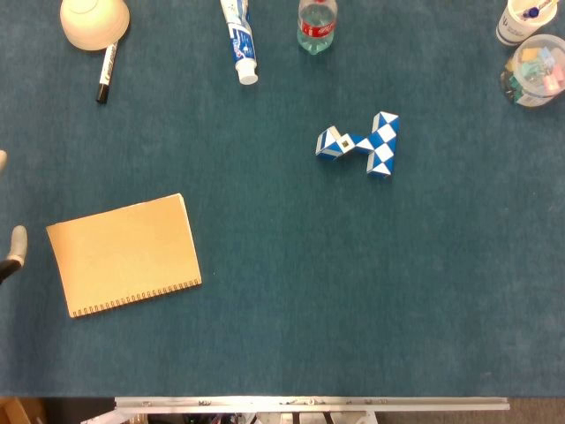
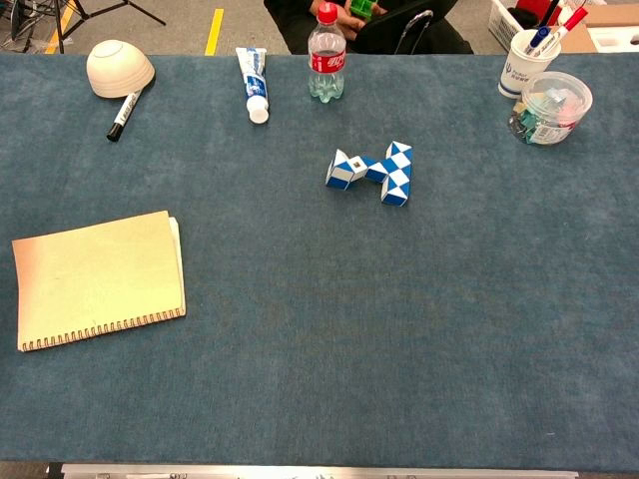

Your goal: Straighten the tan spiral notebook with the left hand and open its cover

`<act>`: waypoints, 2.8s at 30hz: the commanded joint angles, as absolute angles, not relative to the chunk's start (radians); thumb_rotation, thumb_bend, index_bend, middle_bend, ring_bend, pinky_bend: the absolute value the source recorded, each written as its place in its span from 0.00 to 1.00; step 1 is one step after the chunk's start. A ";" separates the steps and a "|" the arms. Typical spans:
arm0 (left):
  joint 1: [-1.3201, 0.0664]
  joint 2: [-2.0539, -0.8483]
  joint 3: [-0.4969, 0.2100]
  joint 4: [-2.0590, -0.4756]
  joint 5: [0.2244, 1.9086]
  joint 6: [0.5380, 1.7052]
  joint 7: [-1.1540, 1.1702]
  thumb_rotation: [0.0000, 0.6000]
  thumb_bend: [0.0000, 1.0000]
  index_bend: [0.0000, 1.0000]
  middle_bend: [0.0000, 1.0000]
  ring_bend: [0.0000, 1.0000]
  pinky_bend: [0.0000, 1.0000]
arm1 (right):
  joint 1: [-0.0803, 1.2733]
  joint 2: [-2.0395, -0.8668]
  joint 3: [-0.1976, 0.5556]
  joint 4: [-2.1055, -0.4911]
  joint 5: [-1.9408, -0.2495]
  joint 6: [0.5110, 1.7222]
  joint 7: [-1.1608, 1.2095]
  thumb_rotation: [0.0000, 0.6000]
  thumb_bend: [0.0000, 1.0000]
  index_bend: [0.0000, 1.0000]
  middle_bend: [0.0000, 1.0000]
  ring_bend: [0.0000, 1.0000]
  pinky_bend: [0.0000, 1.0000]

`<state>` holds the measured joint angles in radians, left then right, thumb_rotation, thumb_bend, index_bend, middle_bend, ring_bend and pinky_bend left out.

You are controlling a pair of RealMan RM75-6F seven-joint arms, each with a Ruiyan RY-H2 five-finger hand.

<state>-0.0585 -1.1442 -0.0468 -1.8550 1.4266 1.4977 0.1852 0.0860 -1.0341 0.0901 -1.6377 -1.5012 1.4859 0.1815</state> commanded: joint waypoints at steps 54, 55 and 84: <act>-0.421 -1.283 0.090 -1.699 1.703 0.944 0.238 0.61 0.18 0.00 0.00 0.00 0.00 | 0.102 -1.012 0.097 -1.665 -1.494 1.473 0.158 1.00 0.40 0.34 0.29 0.21 0.31; -0.421 -1.292 0.090 -1.692 1.697 0.942 0.246 0.63 0.18 0.00 0.00 0.00 0.00 | 0.101 -1.011 0.097 -1.664 -1.494 1.475 0.159 1.00 0.40 0.34 0.29 0.21 0.31; -0.435 -1.401 0.108 -1.601 1.566 0.927 0.314 1.00 0.19 0.00 0.00 0.00 0.00 | 0.091 -1.009 0.096 -1.654 -1.490 1.487 0.167 1.00 0.40 0.34 0.29 0.21 0.31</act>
